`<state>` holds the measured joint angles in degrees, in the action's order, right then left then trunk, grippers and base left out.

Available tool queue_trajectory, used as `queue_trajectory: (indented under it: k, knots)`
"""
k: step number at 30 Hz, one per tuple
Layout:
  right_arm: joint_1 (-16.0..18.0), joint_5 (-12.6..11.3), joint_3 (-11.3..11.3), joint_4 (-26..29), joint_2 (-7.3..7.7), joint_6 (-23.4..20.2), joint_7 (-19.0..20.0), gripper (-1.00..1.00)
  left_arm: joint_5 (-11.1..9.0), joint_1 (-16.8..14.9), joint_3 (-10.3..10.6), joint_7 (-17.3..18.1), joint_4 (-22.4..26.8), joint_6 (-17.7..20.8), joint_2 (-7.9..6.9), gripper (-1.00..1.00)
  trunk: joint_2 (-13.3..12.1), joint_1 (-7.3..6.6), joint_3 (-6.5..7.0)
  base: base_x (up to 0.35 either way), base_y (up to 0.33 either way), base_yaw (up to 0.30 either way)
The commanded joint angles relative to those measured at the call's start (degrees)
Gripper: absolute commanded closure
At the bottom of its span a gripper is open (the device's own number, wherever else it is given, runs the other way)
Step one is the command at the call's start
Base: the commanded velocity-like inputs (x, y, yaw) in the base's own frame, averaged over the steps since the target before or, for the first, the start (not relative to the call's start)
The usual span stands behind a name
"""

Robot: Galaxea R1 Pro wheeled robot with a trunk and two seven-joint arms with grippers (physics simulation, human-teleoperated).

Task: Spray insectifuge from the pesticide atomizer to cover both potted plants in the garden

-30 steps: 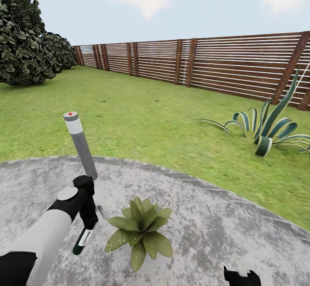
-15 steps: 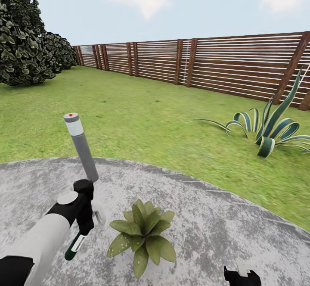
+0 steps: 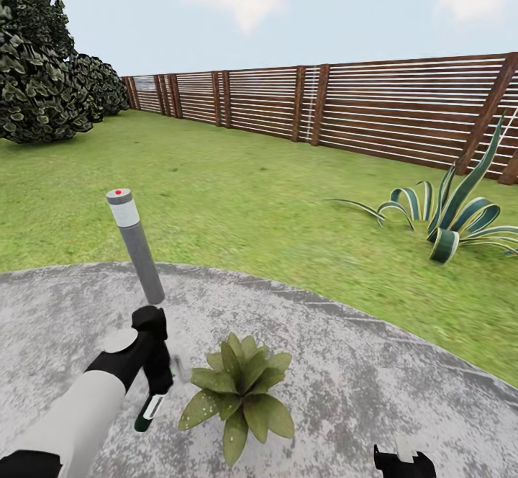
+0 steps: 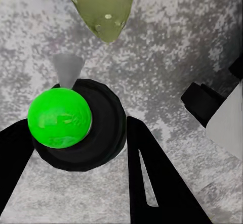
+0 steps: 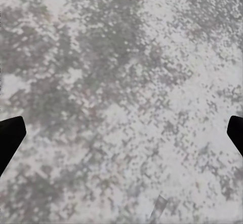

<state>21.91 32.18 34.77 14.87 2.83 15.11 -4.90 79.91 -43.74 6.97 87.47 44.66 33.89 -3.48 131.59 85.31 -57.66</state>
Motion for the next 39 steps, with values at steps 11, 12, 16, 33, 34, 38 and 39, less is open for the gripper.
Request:
queue_trajectory:
  k: [11, 12, 16, 33, 34, 38, 39]
  knots:
    - [0.06, 0.6, 0.39, -0.1, -0.01, 0.19, -0.15, -1.0, -5.71, 1.98, -1.71, -0.26, 0.4, -2.57, -6.09, 1.0, 0.02, -0.01, -0.05, 0.0, 0.0, 0.0]
    - [0.06, 0.6, 0.39, -0.1, -0.01, 0.22, -0.16, -1.0, -5.73, 3.03, -1.79, -1.19, 0.41, -2.58, -6.0, 1.0, 0.02, -0.01, -0.05, 0.0, 0.0, 0.0]
    - [0.06, 0.6, 0.39, -0.1, -0.01, 0.26, -0.18, -1.0, -6.08, 4.34, -1.77, -4.89, 0.16, -2.56, -4.91, 1.0, 0.02, -0.01, -0.05, 0.0, 0.0, 0.0]
    - [0.06, 0.6, 0.39, -0.1, -0.01, 0.11, -0.18, -1.0, -6.12, 4.46, -7.97, -5.78, 0.43, -2.64, -8.81, 1.0, 0.02, -0.01, -0.05, 0.0, 0.0, 0.0]
    - [0.06, 0.6, 0.39, -0.1, -0.01, 0.12, -0.19, -1.0, -6.01, 4.46, -7.87, -5.79, 0.43, -2.63, -8.73, 1.0, 0.02, -0.01, -0.05, 0.0, 0.0, 0.0]
    - [0.06, 0.6, 0.39, -0.1, -0.01, 0.11, -0.18, -1.0, -5.75, 4.52, -7.85, -5.86, 0.3, -2.55, -7.99, 1.0, 0.02, -0.01, -0.05, 0.0, 0.0, 0.0]
    - [0.06, 0.6, 0.39, -0.1, -0.01, 0.1, -0.17, -1.0, -5.71, 4.53, -7.85, -5.88, 0.25, -2.53, -7.48, 1.0, 0.02, -0.01, -0.05, 0.0, 0.0, 0.0]
